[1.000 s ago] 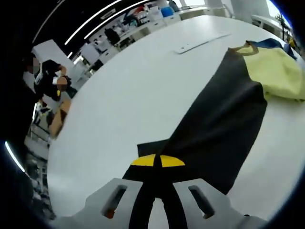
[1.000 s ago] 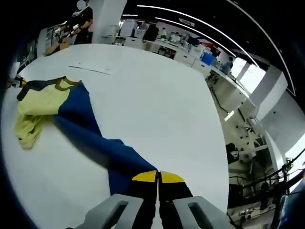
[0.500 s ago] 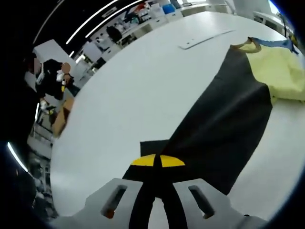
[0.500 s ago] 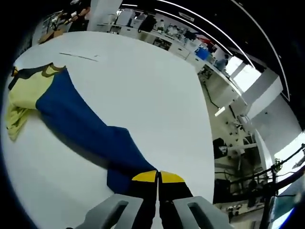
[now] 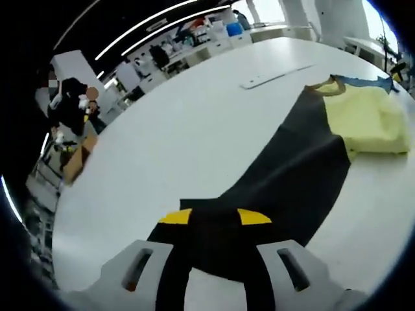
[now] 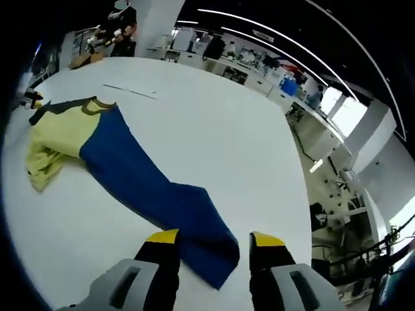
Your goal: Fold the garment on the visible template until the final outline fits inside the template.
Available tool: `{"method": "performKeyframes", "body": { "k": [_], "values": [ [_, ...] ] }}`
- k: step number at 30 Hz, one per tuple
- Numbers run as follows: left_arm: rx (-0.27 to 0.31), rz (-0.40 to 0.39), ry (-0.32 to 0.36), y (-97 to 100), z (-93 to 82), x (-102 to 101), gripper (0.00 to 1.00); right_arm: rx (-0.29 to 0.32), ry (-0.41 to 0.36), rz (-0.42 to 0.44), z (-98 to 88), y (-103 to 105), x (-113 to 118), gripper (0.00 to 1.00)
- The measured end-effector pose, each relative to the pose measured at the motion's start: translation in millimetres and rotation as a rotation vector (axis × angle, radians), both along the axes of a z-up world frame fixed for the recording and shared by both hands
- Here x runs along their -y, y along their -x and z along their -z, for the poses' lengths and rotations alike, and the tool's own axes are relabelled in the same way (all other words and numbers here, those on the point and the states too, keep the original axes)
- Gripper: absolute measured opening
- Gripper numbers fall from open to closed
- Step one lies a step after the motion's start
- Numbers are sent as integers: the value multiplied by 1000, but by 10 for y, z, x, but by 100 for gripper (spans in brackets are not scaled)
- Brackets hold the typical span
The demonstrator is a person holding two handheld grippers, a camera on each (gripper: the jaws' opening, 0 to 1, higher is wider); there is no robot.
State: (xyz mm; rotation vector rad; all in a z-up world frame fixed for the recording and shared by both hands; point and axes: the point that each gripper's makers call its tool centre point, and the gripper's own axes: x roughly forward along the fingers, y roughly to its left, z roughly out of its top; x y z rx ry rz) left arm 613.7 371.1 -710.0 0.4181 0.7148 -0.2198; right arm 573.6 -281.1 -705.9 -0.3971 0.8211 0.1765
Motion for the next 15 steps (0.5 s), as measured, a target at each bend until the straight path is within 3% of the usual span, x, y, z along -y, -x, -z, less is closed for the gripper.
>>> {"method": "performKeyframes", "body": {
  "k": [5,9,12,15],
  "values": [
    [22,83,77,139,-45,270,52,3,-73,-83,-48,96,-314,56],
    [34,97,155,230,-91,414,68,26,-147,-161,-140,152,-597,64],
    [44,103,209,312,-158,510,72,50,-176,-240,-215,190,-812,80],
    [61,123,242,366,-213,588,75,49,-209,-298,-260,259,-992,86]
  ]
}}
